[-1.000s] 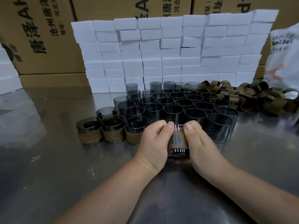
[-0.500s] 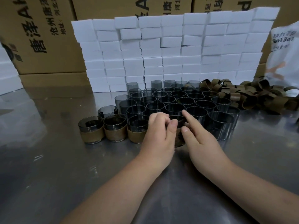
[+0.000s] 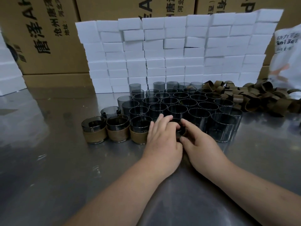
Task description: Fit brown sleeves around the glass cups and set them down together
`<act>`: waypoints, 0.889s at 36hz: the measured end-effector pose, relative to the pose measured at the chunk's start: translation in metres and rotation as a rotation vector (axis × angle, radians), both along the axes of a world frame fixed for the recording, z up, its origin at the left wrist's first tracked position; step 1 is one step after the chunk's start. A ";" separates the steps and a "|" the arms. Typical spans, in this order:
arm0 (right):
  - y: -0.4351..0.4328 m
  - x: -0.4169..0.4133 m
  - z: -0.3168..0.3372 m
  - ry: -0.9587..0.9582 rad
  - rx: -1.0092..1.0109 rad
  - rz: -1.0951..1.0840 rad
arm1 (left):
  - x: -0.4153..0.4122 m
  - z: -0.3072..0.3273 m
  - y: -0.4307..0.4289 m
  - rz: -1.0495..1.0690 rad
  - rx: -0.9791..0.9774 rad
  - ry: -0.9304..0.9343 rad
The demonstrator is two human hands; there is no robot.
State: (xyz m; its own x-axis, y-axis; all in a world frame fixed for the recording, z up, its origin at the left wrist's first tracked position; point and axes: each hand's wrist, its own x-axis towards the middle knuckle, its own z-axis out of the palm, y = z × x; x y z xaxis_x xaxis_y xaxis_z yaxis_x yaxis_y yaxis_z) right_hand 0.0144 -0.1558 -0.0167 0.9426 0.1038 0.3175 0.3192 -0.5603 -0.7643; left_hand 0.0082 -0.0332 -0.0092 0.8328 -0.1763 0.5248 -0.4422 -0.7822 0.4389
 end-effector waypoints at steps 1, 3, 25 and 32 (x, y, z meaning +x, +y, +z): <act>0.000 0.000 0.000 0.008 0.012 0.001 | 0.001 -0.001 0.000 0.015 0.006 -0.021; 0.000 -0.001 0.000 0.015 0.028 0.007 | 0.004 -0.002 0.000 0.054 0.016 -0.042; -0.057 0.007 0.055 -0.190 -0.386 -0.412 | 0.008 0.003 0.006 0.439 0.139 0.023; -0.070 0.020 0.048 -0.093 -0.613 -0.488 | 0.009 0.004 0.006 0.469 0.144 0.059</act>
